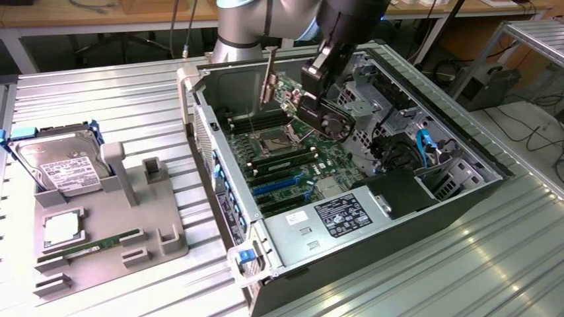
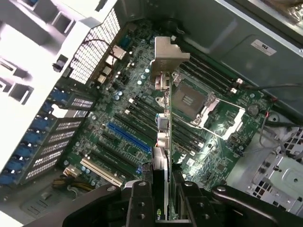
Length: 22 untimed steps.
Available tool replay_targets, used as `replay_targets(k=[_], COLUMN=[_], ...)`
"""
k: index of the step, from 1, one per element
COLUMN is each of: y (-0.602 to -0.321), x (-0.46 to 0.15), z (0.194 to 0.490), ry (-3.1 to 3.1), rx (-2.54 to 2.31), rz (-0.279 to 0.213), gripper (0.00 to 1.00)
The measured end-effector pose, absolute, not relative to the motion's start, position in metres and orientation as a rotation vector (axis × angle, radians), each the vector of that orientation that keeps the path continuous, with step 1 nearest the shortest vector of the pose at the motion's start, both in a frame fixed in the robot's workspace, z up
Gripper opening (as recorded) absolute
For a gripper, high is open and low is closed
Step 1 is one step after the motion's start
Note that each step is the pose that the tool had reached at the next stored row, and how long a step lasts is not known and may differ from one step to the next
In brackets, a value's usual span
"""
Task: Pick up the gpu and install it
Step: 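Insert the gpu into the slot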
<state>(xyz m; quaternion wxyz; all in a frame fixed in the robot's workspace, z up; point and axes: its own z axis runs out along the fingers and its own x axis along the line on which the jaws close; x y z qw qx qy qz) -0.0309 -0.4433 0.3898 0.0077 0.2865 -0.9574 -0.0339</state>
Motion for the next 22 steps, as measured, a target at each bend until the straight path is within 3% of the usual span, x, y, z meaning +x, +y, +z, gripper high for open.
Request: replay_targets(k=[22], y=[-0.4433], x=[-0.0309], z=[0.3807], ry=[-2.740], rx=[1.499], rz=[-0.093], gripper=[0.26])
